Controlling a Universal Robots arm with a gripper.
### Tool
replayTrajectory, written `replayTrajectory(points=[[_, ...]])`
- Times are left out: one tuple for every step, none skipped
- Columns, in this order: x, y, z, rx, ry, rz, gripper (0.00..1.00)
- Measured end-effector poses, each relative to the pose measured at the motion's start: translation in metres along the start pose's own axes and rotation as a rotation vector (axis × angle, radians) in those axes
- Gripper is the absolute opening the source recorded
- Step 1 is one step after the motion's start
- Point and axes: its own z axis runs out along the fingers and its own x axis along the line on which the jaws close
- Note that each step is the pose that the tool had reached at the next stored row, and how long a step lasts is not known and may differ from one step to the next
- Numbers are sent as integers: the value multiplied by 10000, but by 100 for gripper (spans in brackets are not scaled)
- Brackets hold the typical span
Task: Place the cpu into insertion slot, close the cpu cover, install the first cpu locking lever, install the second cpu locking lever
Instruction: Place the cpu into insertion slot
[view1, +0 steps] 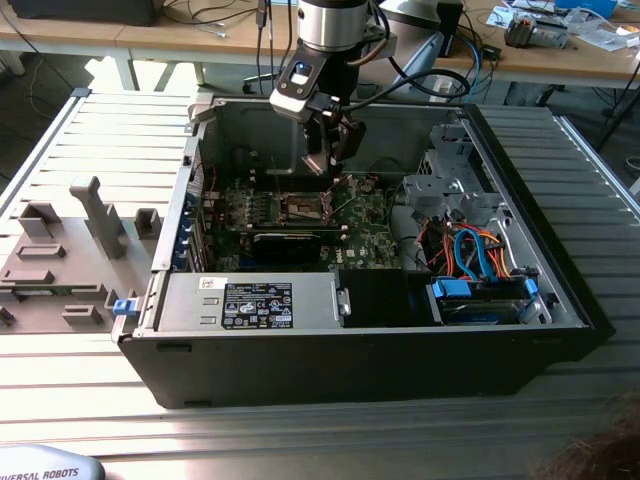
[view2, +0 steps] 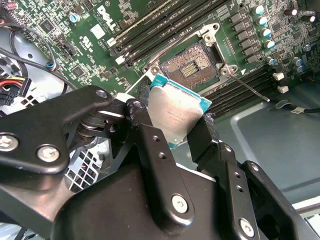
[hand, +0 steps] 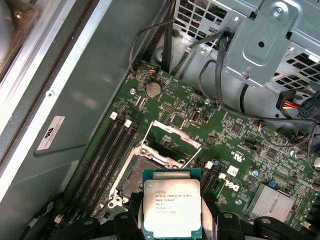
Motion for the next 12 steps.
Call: replayTrajectory(points=[[0,0,0,6,-10,8,54],[0,0,0,12,-21,16,54],[0,0,0,16,-29,21,54],[0,0,0,22,-39,29,54],[0,0,0,25,-45,35,54],[0,0,0,33,-59,46,54],[0,0,0,36,-66,52,54],[0,0,0,40,-73,59,54],[0,0,1,58,-107,84,54],[0,0,1,72,-132,101,54],[0,0,1,76,-138,106,54],[0,0,1,79,-144,110,54]])
